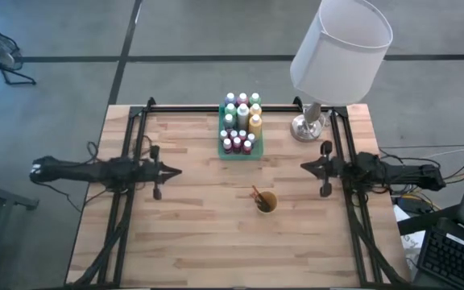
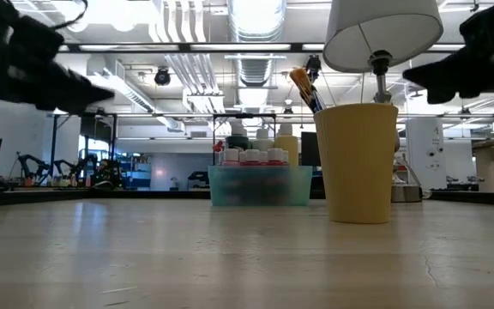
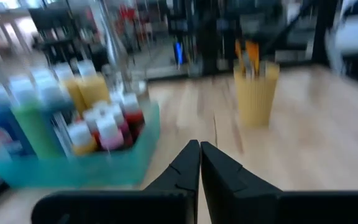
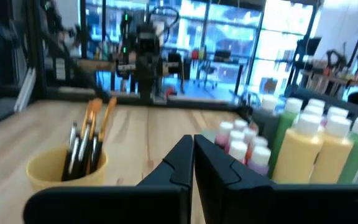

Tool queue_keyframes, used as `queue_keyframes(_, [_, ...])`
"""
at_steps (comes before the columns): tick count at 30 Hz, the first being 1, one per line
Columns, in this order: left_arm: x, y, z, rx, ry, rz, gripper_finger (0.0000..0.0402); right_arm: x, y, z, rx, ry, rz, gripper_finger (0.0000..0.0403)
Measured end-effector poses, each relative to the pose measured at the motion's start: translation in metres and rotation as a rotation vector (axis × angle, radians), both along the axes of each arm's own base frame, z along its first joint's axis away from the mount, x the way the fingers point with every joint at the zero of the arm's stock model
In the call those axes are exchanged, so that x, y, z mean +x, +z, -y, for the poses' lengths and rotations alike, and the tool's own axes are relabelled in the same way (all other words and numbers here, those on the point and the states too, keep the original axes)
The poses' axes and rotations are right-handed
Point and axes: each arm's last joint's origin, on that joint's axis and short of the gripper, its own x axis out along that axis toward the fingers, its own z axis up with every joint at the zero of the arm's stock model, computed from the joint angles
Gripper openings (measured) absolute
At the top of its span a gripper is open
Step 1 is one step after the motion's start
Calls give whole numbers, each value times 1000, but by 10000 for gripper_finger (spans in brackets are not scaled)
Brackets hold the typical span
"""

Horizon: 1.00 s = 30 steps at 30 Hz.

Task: Pick & Place Paint Supplies
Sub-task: Return to Home Position

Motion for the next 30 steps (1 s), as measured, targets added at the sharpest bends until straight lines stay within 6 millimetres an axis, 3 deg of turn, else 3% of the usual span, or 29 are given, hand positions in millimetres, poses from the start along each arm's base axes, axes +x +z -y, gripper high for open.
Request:
queue_keyframes(10, [-10,14,-1,-13,1,174,19,0,1,0,0,4,20,9])
queue_keyframes(30, [-9,16,-1,-14,8,189,19,1,-1,0,0,4,0,9])
